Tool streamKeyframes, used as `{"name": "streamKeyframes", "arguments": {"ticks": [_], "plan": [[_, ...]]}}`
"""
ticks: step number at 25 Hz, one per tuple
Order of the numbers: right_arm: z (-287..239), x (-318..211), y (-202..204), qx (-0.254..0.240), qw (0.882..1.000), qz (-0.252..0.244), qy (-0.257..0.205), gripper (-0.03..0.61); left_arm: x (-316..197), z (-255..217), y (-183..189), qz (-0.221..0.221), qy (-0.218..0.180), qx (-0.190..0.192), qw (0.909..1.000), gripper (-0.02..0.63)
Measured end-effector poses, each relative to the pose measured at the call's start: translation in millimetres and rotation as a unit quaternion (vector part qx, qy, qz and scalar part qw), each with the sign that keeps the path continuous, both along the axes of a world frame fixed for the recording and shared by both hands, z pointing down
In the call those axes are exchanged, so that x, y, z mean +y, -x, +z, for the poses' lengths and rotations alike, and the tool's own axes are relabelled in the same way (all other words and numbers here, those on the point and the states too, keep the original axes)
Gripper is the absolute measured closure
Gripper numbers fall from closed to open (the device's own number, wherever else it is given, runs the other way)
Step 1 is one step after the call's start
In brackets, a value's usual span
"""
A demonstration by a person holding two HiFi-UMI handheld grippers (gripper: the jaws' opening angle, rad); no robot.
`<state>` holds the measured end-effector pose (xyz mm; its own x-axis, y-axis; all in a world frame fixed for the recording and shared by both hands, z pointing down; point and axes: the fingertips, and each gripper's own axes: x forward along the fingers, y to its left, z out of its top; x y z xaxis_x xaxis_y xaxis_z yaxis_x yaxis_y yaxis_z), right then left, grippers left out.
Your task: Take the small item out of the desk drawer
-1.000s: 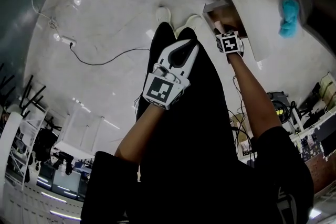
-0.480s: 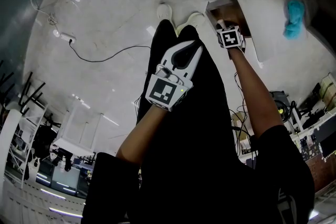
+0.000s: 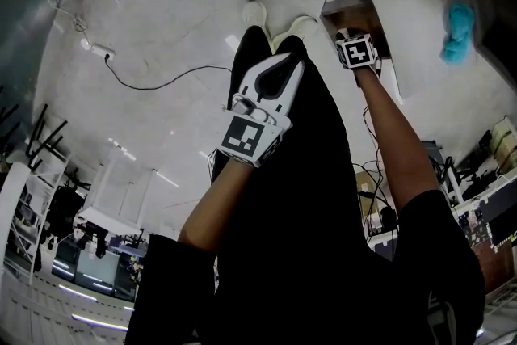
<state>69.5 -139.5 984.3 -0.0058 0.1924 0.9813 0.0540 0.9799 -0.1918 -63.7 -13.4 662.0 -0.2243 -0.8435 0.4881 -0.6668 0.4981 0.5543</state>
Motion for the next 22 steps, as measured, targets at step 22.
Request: {"name": "streamKeyframes", "arguments": {"ticks": [22], "plan": [[-20.6, 3.4, 2.6, -0.036, 0.999, -0.007, 0.019, 0.462, -6.0, -8.0, 4.1, 0.025, 0.019, -0.029, 0.9991, 0.578]]}}
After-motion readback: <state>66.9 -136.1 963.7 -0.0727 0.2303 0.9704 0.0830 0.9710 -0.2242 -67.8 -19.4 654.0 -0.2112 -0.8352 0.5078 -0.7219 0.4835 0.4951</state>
